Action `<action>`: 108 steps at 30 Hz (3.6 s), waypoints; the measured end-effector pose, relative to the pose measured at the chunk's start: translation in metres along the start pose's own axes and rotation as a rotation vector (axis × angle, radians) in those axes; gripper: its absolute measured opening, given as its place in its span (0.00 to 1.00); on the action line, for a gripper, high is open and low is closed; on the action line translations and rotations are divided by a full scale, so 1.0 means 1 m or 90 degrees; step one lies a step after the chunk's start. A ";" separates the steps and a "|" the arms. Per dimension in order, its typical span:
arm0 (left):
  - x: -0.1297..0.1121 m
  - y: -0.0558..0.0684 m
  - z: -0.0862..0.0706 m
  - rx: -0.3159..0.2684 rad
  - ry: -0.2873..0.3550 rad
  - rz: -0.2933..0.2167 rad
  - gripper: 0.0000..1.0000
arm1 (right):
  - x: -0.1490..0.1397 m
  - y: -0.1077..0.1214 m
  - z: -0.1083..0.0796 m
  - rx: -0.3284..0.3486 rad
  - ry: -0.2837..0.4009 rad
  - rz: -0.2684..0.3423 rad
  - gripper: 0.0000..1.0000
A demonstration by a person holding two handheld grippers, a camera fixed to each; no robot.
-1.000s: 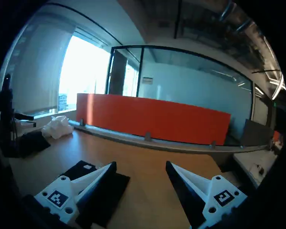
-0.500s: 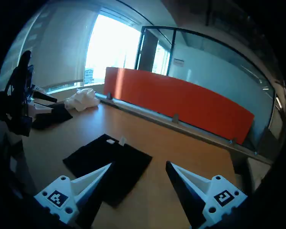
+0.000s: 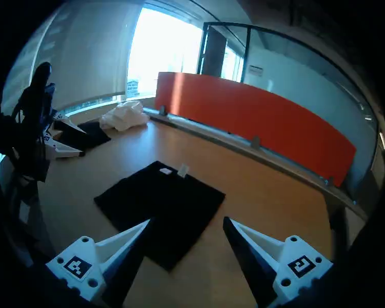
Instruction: Fold towel
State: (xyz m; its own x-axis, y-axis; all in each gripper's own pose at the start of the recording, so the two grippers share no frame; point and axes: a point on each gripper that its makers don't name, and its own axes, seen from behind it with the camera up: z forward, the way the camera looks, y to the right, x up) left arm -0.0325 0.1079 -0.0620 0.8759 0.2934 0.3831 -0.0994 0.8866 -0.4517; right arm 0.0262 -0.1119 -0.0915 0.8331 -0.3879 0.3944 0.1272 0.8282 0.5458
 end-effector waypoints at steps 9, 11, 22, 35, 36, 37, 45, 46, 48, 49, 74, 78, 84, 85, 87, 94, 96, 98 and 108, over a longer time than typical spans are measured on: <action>-0.049 0.013 0.021 -0.025 -0.059 0.018 0.94 | -0.045 -0.015 0.023 0.029 -0.053 0.006 1.00; -0.062 0.016 0.027 -0.033 -0.076 0.028 0.94 | -0.055 -0.017 0.028 0.034 -0.066 0.006 1.00; -0.106 0.038 0.053 -0.071 -0.142 0.032 0.94 | -0.109 -0.024 0.052 0.050 -0.127 0.001 1.00; -0.141 0.049 0.069 -0.089 -0.213 0.009 0.94 | -0.142 -0.038 0.065 0.086 -0.176 0.017 0.91; -0.143 0.049 0.070 -0.088 -0.216 0.006 0.93 | -0.144 -0.039 0.066 0.090 -0.180 0.018 0.89; -0.143 0.050 0.071 -0.088 -0.218 0.002 0.92 | -0.146 -0.040 0.066 0.093 -0.183 0.019 0.86; -0.146 0.048 0.072 -0.083 -0.230 0.002 0.77 | -0.153 -0.036 0.070 0.096 -0.191 0.022 0.62; -0.146 0.049 0.072 -0.082 -0.231 0.003 0.75 | -0.155 -0.037 0.070 0.100 -0.195 0.024 0.58; -0.146 0.049 0.072 -0.081 -0.233 0.004 0.72 | -0.158 -0.039 0.069 0.108 -0.203 0.027 0.54; -0.146 0.050 0.072 -0.080 -0.234 0.003 0.72 | -0.160 -0.040 0.069 0.110 -0.206 0.028 0.52; -0.145 0.056 0.070 -0.065 -0.235 -0.007 0.34 | -0.167 -0.041 0.068 0.094 -0.216 0.036 0.17; -0.146 0.051 0.069 -0.055 -0.237 -0.016 0.17 | -0.167 -0.042 0.068 0.092 -0.217 0.038 0.15; -0.146 0.049 0.071 -0.049 -0.235 -0.015 0.12 | -0.167 -0.043 0.068 0.092 -0.218 0.036 0.14; -0.146 0.049 0.071 -0.049 -0.234 -0.013 0.12 | -0.166 -0.043 0.068 0.091 -0.216 0.036 0.14; -0.145 0.049 0.071 -0.047 -0.232 -0.009 0.12 | -0.164 -0.043 0.068 0.090 -0.214 0.036 0.14; -0.142 0.053 0.069 -0.047 -0.233 -0.034 0.11 | -0.155 -0.039 0.067 0.088 -0.206 0.041 0.13; -0.139 0.053 0.068 -0.046 -0.231 -0.039 0.11 | -0.150 -0.037 0.066 0.087 -0.201 0.042 0.13; -0.135 0.053 0.065 -0.044 -0.229 -0.043 0.11 | -0.144 -0.036 0.064 0.087 -0.196 0.042 0.14; -0.099 0.052 0.045 -0.041 -0.218 -0.070 0.11 | -0.096 -0.027 0.043 0.083 -0.157 0.032 0.13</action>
State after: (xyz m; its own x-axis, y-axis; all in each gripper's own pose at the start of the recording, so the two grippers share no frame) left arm -0.1458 0.1415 -0.0869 0.6696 0.3093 0.6752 0.0264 0.8986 -0.4379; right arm -0.0806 -0.1143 -0.1119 0.6782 -0.4477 0.5828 0.0052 0.7959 0.6055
